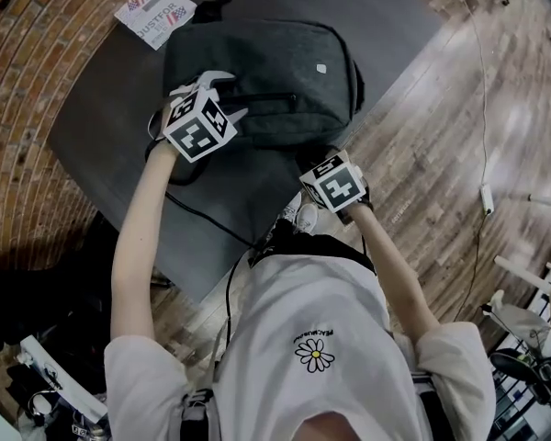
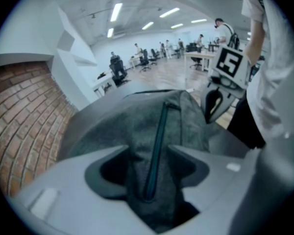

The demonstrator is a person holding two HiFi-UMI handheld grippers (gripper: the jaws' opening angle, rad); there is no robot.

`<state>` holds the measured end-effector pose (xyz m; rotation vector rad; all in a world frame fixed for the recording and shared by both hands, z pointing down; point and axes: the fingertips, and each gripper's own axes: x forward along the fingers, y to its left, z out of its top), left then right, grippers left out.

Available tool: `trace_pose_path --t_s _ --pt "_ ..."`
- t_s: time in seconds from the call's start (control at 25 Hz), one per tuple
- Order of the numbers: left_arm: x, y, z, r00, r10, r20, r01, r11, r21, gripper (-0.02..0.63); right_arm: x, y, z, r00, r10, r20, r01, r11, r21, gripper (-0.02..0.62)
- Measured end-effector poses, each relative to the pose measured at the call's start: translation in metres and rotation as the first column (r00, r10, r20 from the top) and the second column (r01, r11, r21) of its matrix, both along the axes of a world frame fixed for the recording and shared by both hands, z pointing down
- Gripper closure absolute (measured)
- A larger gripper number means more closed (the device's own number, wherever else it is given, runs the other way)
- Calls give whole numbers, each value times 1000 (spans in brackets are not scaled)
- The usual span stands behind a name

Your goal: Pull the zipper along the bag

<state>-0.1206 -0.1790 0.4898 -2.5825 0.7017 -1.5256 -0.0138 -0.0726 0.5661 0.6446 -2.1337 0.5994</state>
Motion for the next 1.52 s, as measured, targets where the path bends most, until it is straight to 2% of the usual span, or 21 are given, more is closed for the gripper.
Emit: trace_pose_path --t_s 0.2,0.4,0.68,0.8,1.12,1.24,1.4,1.52 --pt "0 0 -1 1000 -10 -17 10 1000 0 356 -31 2 0 999 37 3 -37 999 5 583" --pt "1 0 0 999 -28 -16 28 1000 5 357 -75 10 -1 1000 -13 10 13 1000 9 577" --pt "-1 0 0 999 -35 -18 36 999 14 357 -90 10 2 999 -39 5 38 999 28 569" --pt "-2 -1 0 999 -40 -15 40 999 16 357 -91 11 2 998 -67 0 67 997 46 571" --pt "-2 2 -2 997 -57 -52 58 998 16 356 -73 6 -2 999 -34 16 32 997 76 582" --pt "-2 -3 -7 996 -67 -60 67 998 5 356 -59 -1 -18 999 1 37 -3 998 64 536" --pt "-2 -2 -26 989 -98 -112 99 995 -3 367 -33 -13 -57 998 16 58 -25 988 153 523" --pt "7 -12 -69 976 -100 -194 119 989 84 369 -14 -31 -97 992 55 116 -80 971 226 526"
